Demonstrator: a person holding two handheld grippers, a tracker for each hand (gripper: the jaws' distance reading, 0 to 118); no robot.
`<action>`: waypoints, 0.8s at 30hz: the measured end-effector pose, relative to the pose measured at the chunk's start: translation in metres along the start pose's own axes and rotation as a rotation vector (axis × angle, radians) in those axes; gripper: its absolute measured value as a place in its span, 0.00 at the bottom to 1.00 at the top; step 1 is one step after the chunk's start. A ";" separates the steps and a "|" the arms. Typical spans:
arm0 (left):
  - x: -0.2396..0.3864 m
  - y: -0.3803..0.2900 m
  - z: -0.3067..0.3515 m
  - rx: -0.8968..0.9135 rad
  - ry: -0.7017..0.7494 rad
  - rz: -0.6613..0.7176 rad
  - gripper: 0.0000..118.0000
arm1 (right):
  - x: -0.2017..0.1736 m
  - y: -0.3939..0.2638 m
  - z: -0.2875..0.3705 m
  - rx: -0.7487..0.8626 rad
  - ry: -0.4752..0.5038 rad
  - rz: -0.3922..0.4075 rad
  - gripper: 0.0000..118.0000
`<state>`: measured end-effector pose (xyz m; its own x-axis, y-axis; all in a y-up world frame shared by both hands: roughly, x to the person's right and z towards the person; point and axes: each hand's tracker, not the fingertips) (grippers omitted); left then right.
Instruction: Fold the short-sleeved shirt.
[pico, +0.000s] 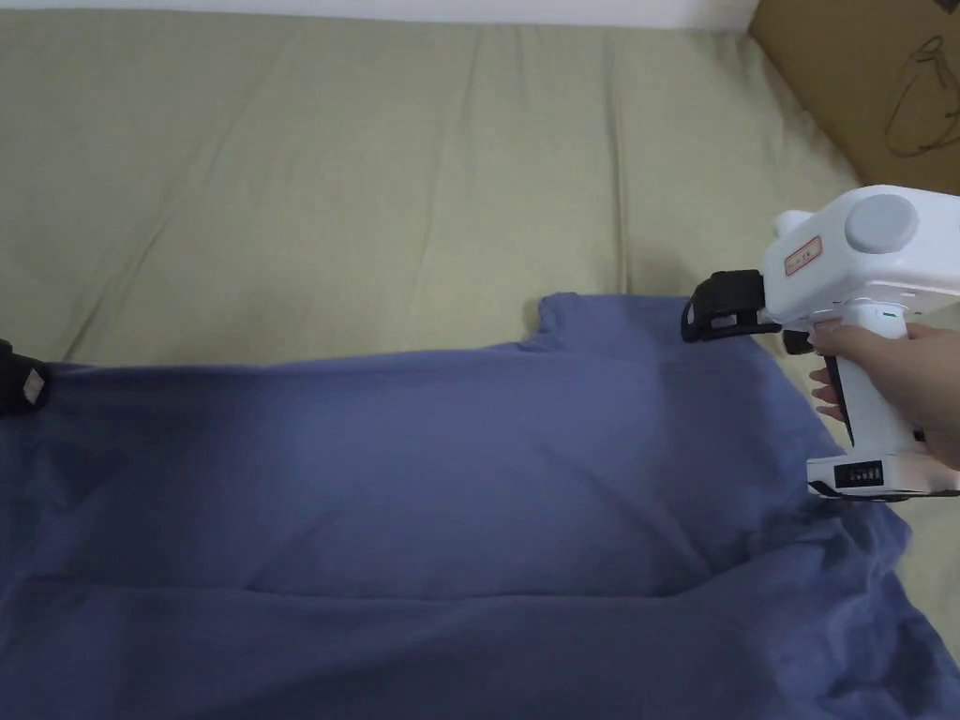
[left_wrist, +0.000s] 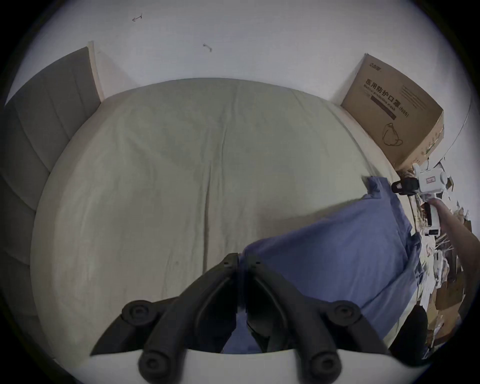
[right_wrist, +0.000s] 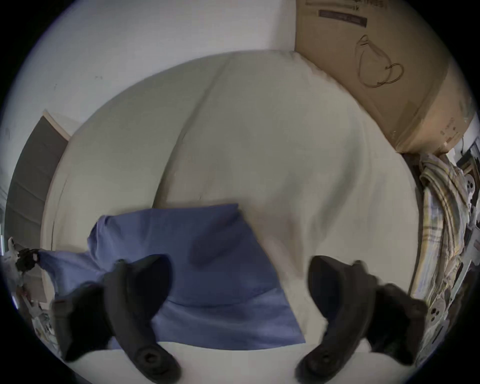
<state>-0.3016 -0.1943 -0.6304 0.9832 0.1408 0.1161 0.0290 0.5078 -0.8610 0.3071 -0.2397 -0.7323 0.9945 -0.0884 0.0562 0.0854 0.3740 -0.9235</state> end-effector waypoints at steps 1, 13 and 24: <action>0.001 -0.001 -0.001 -0.002 0.011 -0.003 0.02 | -0.004 -0.003 0.003 0.009 0.007 0.019 0.00; 0.003 -0.011 0.056 0.056 -0.027 0.040 0.02 | 0.012 -0.044 0.133 0.214 0.115 0.055 0.00; -0.002 -0.098 0.131 0.007 -0.098 -0.017 0.02 | 0.052 -0.201 0.211 0.153 0.188 0.002 0.00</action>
<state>-0.3304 -0.1331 -0.4812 0.9602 0.2144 0.1793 0.0443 0.5167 -0.8550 0.3544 -0.1244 -0.4633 0.9671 -0.2527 -0.0309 0.1057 0.5089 -0.8543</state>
